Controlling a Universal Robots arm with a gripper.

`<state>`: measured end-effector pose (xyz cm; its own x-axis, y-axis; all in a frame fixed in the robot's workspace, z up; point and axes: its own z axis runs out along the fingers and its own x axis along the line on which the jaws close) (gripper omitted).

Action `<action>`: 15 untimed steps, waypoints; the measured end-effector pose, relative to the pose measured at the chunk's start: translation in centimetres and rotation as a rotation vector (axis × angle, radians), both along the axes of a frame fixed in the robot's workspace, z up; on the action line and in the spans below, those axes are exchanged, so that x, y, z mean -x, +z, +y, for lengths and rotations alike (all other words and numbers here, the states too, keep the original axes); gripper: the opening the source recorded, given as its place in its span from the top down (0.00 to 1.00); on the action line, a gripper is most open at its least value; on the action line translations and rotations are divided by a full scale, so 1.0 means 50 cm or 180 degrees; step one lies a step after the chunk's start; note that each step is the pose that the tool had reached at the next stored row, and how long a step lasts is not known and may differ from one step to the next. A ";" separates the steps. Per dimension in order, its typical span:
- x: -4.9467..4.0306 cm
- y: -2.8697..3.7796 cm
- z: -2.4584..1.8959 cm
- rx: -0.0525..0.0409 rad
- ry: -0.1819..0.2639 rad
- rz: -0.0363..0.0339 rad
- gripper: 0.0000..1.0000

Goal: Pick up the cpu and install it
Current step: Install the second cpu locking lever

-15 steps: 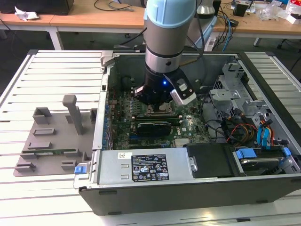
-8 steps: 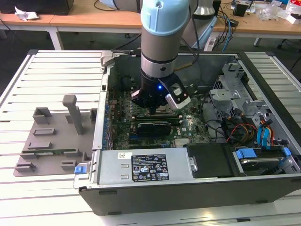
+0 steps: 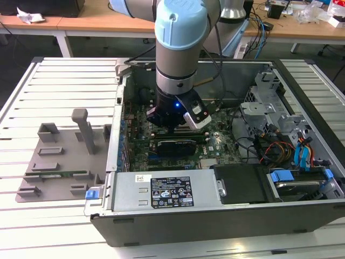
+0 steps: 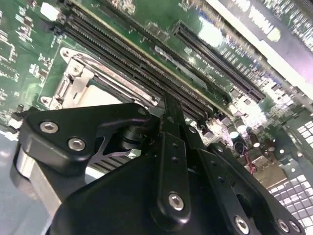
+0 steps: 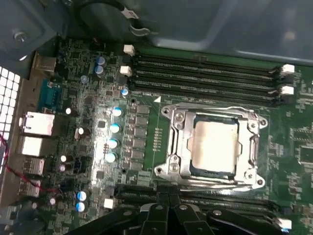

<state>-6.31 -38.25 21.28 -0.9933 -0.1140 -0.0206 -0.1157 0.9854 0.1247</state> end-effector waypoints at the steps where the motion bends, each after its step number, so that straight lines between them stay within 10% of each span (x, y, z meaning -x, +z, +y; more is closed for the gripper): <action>1: 0.003 -0.004 0.0051 -0.0001 0.0000 0.0000 0.89; 15: 0.015 -0.025 0.0282 -0.0032 0.0112 0.0000 0.89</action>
<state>-7.04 -36.84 20.04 -0.9886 -0.1487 -0.0218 -0.1503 0.9794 0.1347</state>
